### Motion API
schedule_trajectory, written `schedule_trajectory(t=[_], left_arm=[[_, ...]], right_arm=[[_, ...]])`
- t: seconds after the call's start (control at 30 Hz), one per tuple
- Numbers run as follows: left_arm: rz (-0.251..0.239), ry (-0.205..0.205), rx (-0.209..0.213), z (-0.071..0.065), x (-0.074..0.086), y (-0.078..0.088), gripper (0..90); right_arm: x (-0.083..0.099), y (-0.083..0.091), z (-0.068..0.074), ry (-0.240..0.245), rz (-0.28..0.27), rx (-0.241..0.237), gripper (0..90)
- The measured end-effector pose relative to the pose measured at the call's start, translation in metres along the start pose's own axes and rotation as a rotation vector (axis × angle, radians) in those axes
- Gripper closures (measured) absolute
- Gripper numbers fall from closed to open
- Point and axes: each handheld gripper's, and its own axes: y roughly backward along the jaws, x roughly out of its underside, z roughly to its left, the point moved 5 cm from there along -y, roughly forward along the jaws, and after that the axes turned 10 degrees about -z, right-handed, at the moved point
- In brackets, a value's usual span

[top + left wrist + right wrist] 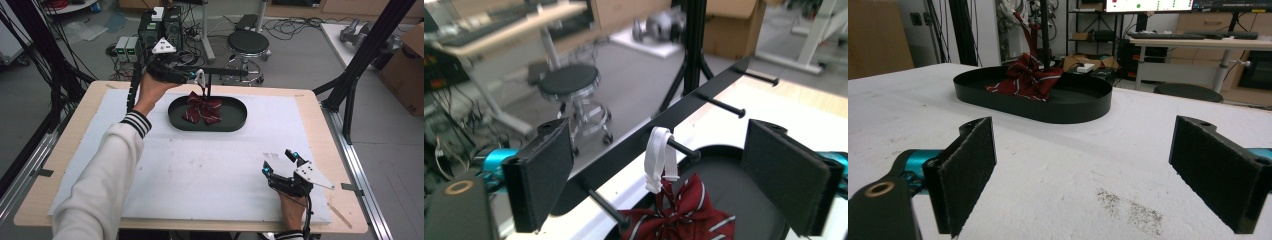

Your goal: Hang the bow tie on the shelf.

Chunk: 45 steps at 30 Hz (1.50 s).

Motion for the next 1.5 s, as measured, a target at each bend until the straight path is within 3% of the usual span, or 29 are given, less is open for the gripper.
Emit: schedule_trajectory(t=[0.1,0.13,0.17,0.23,0.3,0.33,0.37,0.4,0.43,0.57,0.77,0.87,0.97,1.03,1.1,1.17,1.43,1.5], left_arm=[[-0.02,-0.014,-0.009,0.001,0.001,0.01,10.2],[-0.065,-0.011,-0.005,0.003,0.001,0.025,10.3],[-0.065,-0.011,-0.005,0.003,0.001,0.025,10.3],[-0.114,-0.008,-0.006,0.007,0.002,0.045,10.3],[-0.118,-0.011,-0.005,0.008,0.003,0.053,10.3],[-0.123,-0.02,0.002,0.009,0.006,0.069,10.3],[-0.123,-0.02,0.002,0.009,0.006,0.069,10.3],[-0.135,-0.022,0.003,0.009,0.009,0.079,10.3],[-0.151,-0.021,-0.001,0.009,0.014,0.094,10.3],[-0.184,0.002,0.001,0.009,0.032,0.125,10.3],[-0.195,0.004,-0.002,0.004,0.058,0.154,10.3],[-0.229,0.028,-0.005,-0.007,0.083,0.176,10.3],[-0.23,0.026,-0.004,-0.015,0.096,0.186,10.3],[-0.233,0.018,-0.016,-0.022,0.114,0.199,10.3],[-0.238,0.025,-0.021,-0.023,0.117,0.202,10.3],[-0.253,0.068,-0.036,-0.026,0.132,0.214,10.3],[-0.272,0.083,-0.065,-0.033,0.16,0.234,10.3],[-0.287,0.116,-0.059,-0.036,0.172,0.238,10.3]], right_arm=[[0.0,0.0,0.0,0.003,-0.001,0.001,10.6],[0.0,0.0,0.0,0.002,0.0,-0.001,10.6],[0.0,0.0,0.0,0.002,0.0,-0.001,10.6],[0.0,0.0,0.0,0.004,0.001,-0.001,10.6],[0.0,0.0,0.0,0.007,0.0,0.001,10.5],[0.0,0.0,0.0,0.007,0.0,0.0,10.6],[0.0,0.0,0.0,0.007,0.0,0.0,10.6],[0.0,0.0,0.0,0.006,0.0,0.0,10.5],[0.0,0.0,0.0,0.005,0.0,0.0,10.6],[0.0,0.0,0.0,0.006,0.002,0.001,10.5],[0.0,0.0,0.002,0.018,0.001,-0.002,10.5],[0.0,0.0,0.0,0.018,0.001,-0.004,10.6],[0.0,0.0,0.0,0.009,-0.001,0.0,10.5],[0.0,0.0,0.001,0.018,0.002,-0.001,10.5],[0.0,0.0,0.001,0.026,0.002,-0.001,10.6],[0.0,0.0,0.001,0.019,0.001,0.001,10.5],[0.0,0.0,0.001,0.026,0.0,0.003,10.5],[0.0,0.0,0.001,0.028,0.0,0.003,10.5]])
